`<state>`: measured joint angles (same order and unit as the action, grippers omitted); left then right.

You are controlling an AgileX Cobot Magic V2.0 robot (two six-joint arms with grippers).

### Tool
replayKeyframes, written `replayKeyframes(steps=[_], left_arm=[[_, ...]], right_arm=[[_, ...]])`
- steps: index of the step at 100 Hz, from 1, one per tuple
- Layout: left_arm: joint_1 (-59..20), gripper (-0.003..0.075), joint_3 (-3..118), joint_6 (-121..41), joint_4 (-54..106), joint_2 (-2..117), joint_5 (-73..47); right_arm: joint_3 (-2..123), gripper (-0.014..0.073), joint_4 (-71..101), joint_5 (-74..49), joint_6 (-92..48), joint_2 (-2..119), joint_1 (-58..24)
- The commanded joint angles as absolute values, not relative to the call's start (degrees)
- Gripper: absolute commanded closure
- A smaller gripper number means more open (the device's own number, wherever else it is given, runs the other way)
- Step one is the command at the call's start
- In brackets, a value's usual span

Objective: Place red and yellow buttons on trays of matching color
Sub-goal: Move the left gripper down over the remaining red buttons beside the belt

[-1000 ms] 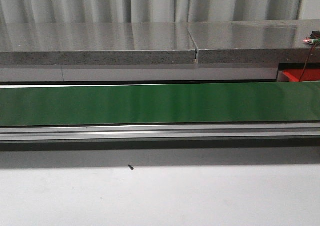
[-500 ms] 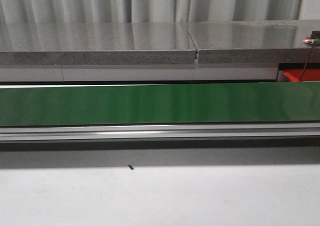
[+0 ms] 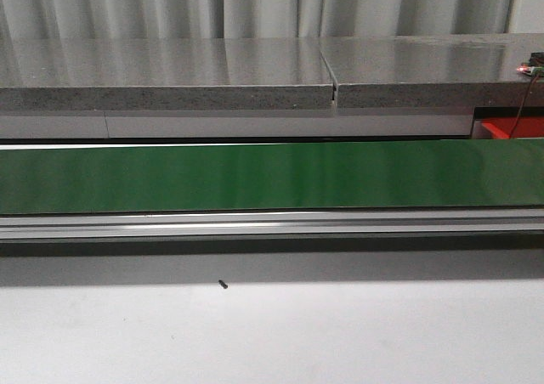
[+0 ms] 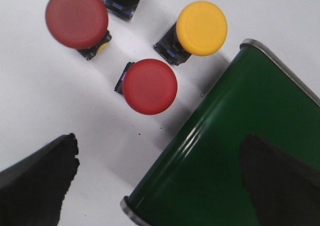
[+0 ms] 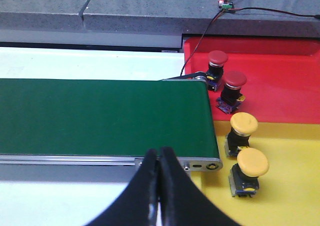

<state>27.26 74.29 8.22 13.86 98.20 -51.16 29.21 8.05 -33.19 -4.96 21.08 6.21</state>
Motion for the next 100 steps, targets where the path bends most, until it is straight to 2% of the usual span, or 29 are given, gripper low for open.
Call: replayKeyframes(steps=[1, 55, 62, 71, 92, 100], left_arm=[[27.2, 0.0104, 77.9, 9.3, 15.0, 98.7, -50.8], [27.2, 0.0104, 80.0, 10.6, 13.6, 107.5, -48.0], [27.2, 0.0122, 80.0, 10.6, 13.5, 108.0, -47.6], [27.2, 0.0197, 80.0, 10.6, 13.5, 108.2, -46.6], [27.2, 0.0475, 80.0, 10.6, 13.5, 108.2, -45.5], [27.2, 0.0545, 80.0, 10.6, 13.4, 108.2, -45.6]], right_arm=[[30.6, 0.0661, 8.4, -29.1, -5.4, 21.2, 6.0], [30.6, 0.0661, 8.4, -29.1, -5.4, 21.2, 6.0], [30.6, 0.0661, 8.4, -29.1, -5.4, 21.2, 6.0], [30.6, 0.0661, 8.4, -29.1, -5.4, 21.2, 6.0], [30.6, 0.0661, 8.4, -29.1, -5.4, 21.2, 6.0], [30.6, 0.0661, 8.4, -29.1, -5.4, 21.2, 6.0]])
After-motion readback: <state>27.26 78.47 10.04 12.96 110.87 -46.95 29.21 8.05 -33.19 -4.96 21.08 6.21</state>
